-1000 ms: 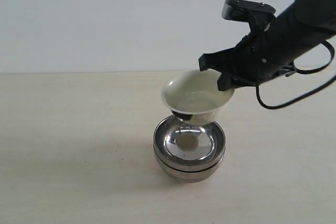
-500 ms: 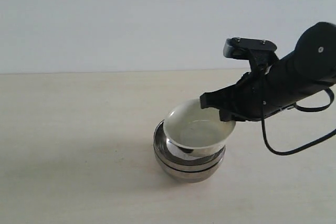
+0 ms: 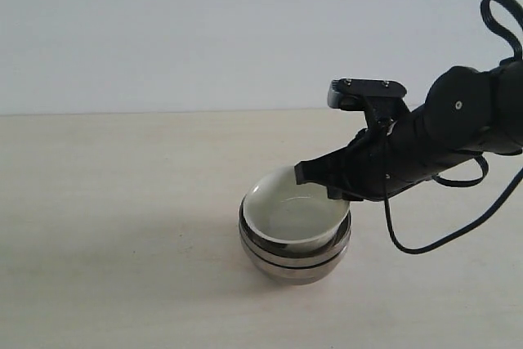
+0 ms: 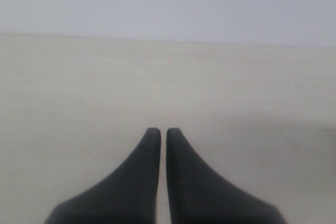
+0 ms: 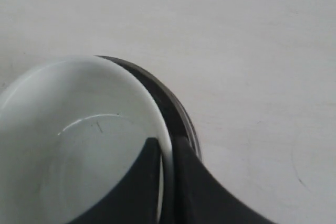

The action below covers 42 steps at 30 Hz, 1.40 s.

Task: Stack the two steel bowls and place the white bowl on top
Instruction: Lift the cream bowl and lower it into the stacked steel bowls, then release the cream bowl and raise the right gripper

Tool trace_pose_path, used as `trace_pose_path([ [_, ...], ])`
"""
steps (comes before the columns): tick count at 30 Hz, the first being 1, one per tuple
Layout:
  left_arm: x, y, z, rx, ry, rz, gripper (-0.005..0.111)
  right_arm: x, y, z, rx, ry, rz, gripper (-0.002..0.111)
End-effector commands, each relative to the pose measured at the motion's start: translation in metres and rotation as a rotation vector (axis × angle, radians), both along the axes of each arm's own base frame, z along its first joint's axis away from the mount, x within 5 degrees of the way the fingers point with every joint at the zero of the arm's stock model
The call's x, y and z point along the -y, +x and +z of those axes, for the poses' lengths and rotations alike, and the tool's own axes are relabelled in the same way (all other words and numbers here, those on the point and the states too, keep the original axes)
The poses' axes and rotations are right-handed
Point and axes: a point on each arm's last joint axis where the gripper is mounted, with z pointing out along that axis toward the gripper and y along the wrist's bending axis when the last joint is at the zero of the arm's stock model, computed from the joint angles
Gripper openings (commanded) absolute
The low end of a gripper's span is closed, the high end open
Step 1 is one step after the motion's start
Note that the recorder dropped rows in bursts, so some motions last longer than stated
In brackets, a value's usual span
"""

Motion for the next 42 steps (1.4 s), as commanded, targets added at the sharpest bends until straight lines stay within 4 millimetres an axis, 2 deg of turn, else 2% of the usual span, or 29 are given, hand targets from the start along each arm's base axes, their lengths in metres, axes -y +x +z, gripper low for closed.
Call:
trace_pose_path([
  [1,0.000,0.000,0.000,0.007,-0.005,-0.003,0.004,-0.001,0.002,0.002,0.035,-0.008,0.017,0.000],
  [5,0.000,0.000,0.000,0.007,-0.005,-0.003,0.004,-0.001,0.002,0.002,0.039,-0.014,0.026,0.005],
  [9,0.000,0.000,0.000,0.007,-0.005,-0.003,0.004,-0.001,0.002,0.002,0.040,-0.007,0.016,0.030],
  [12,0.000,0.000,0.000,0.007,-0.005,-0.003,0.004,-0.001,0.003,0.003,0.050,-0.003,0.012,0.043],
  [16,0.000,0.000,0.000,0.007,-0.005,-0.003,0.004,-0.001,0.005,0.007,0.086,0.007,0.003,0.043],
  [19,0.000,0.000,0.000,0.007,-0.005,-0.003,0.004,0.000,0.004,0.018,0.129,0.024,-0.004,0.043],
  [22,0.000,0.000,0.000,0.007,-0.005,-0.003,0.004,0.002,0.000,0.033,0.167,0.044,-0.005,0.040],
  [24,0.000,0.000,0.000,0.007,-0.005,-0.003,0.004,0.004,-0.005,0.043,0.164,0.050,0.007,0.031],
  [28,0.000,0.000,0.000,0.007,-0.005,-0.003,0.004,0.005,-0.016,0.046,0.108,0.013,0.075,0.000],
  [42,0.000,0.000,0.000,0.007,-0.005,-0.003,0.004,0.010,-0.021,0.014,0.065,-0.024,0.056,0.000],
])
